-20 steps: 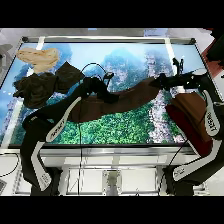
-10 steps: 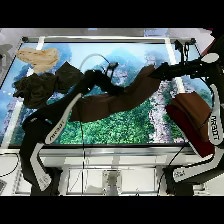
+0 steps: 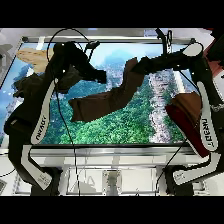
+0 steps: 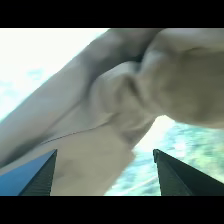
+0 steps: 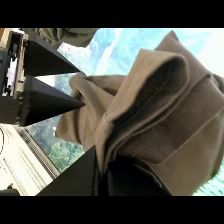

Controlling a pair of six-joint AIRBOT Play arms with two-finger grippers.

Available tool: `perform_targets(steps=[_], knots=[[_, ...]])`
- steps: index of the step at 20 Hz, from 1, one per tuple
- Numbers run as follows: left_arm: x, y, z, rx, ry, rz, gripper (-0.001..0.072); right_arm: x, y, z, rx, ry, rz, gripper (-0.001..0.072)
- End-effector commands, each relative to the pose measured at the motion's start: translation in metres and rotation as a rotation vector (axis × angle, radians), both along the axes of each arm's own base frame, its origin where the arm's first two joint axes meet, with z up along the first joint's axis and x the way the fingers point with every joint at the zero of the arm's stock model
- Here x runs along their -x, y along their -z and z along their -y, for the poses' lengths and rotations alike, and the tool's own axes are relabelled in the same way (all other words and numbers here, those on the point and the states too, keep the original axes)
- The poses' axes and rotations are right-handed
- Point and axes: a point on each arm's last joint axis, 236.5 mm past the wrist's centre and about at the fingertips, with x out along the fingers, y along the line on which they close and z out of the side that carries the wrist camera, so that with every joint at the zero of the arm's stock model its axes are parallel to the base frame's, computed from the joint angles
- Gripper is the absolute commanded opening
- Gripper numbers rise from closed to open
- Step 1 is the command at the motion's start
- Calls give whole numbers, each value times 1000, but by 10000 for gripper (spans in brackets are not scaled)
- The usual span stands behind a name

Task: Fold the shirts.

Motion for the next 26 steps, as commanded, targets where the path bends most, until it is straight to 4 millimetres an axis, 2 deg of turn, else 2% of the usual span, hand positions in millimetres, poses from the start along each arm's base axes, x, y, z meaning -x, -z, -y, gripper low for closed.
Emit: perform_targets(steps=[1,5,7,9,12,14,15,16,17,18,19,21,22,24,26], knots=[[-24,3,-60,-199,-113,73,704,10,-5,-43,-8,-39,26,21],[-48,-1,-142,-354,-328,116,704,31,-6,-122,-34,-107,94,20],[-51,-3,-173,-367,-406,103,704,43,5,-163,-47,-137,104,20],[-49,-4,-197,-372,-453,79,704,54,26,-204,-61,-157,94,19],[-45,-4,-220,-377,-505,51,704,80,71,-261,-86,-193,23,20],[-45,-5,-226,-373,-525,50,704,95,105,-285,-67,-213,-14,23],[-45,-5,-228,-373,-529,50,704,99,117,-294,-60,-211,-18,53],[-45,-5,-228,-370,-530,49,704,97,123,-297,-54,-199,-8,202],[-45,-5,-229,-370,-532,49,704,91,124,-295,-45,-189,6,447],[-45,-6,-229,-369,-532,50,704,84,123,-286,-33,-183,15,523],[-45,-9,-229,-367,-533,56,704,75,122,-272,-13,-182,16,521],[-45,-16,-229,-360,-535,74,704,48,126,-217,69,-156,-20,520],[-46,-19,-229,-357,-536,83,704,33,131,-182,136,-138,-33,518],[-45,-21,-229,-355,-537,86,704,4,147,-96,274,-44,-107,519],[-46,-21,-228,-353,-537,91,704,-14,159,-33,294,89,-238,521]])
